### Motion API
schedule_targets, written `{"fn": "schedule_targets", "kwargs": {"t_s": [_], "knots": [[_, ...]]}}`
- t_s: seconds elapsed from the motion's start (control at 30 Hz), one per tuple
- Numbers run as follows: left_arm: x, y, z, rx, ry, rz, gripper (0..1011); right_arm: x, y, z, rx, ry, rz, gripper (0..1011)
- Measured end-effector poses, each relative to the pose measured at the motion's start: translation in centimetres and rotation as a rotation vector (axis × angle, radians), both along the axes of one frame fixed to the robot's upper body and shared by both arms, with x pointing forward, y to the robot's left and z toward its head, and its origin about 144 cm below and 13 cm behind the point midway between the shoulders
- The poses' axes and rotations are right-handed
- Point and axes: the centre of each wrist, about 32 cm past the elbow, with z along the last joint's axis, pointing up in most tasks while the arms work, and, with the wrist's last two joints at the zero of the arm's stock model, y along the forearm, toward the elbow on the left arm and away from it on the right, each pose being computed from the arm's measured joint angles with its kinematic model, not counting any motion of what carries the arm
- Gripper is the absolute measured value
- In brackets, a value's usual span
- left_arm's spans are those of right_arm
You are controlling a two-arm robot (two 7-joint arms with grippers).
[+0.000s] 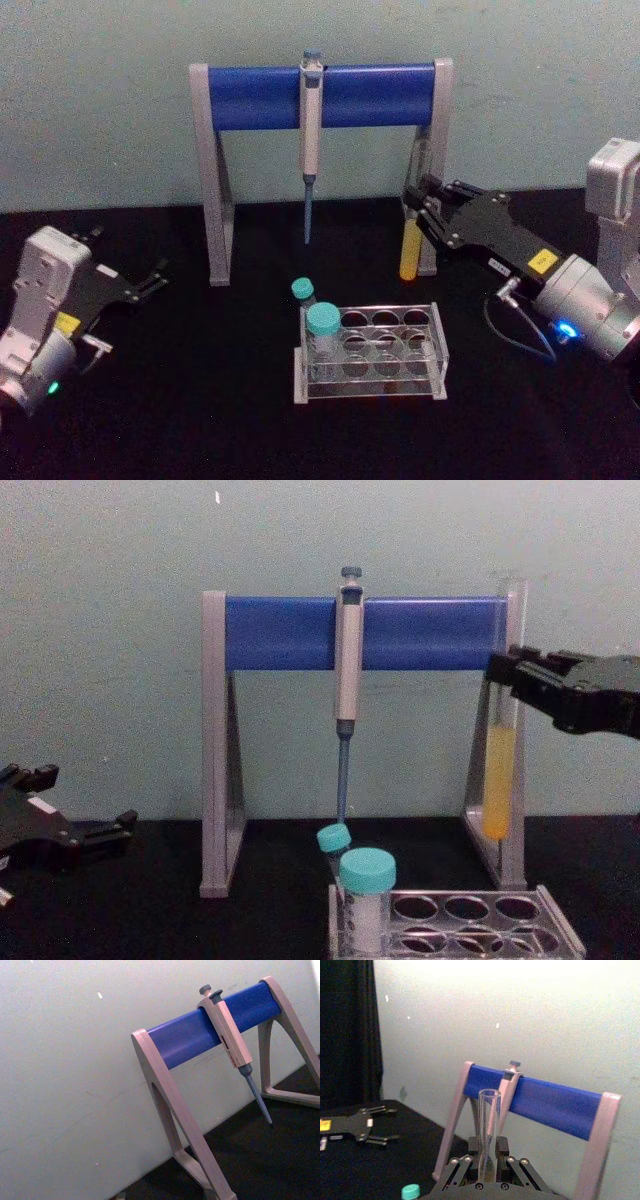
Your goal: Pick up the test tube from the test tube rack, shake it, then place it back into the test tube rack.
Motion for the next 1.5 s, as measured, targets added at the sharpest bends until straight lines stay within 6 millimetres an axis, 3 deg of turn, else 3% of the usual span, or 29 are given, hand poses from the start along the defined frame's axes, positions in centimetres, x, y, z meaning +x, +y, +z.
{"fn": "schedule_targets", "kwargs": {"t_s": [0.43, 0.87, 1.23, 1.5], "knots": [[0.0, 0.0, 0.0, 0.000, 0.000, 0.000, 1001, 0.4, 0.2, -0.6, 0.017, -0.056, -0.025, 225], [0.0, 0.0, 0.0, 0.000, 0.000, 0.000, 1001, 1.2, 0.3, -0.9, 0.078, -0.044, 0.145, 225], [0.0, 0.0, 0.0, 0.000, 0.000, 0.000, 1001, -0.1, -2.0, -0.6, 0.095, 0.038, 0.242, 225], [0.0, 0.0, 0.0, 0.000, 0.000, 0.000, 1001, -1.5, -4.0, 0.0, 0.037, 0.072, 0.172, 225]]}}
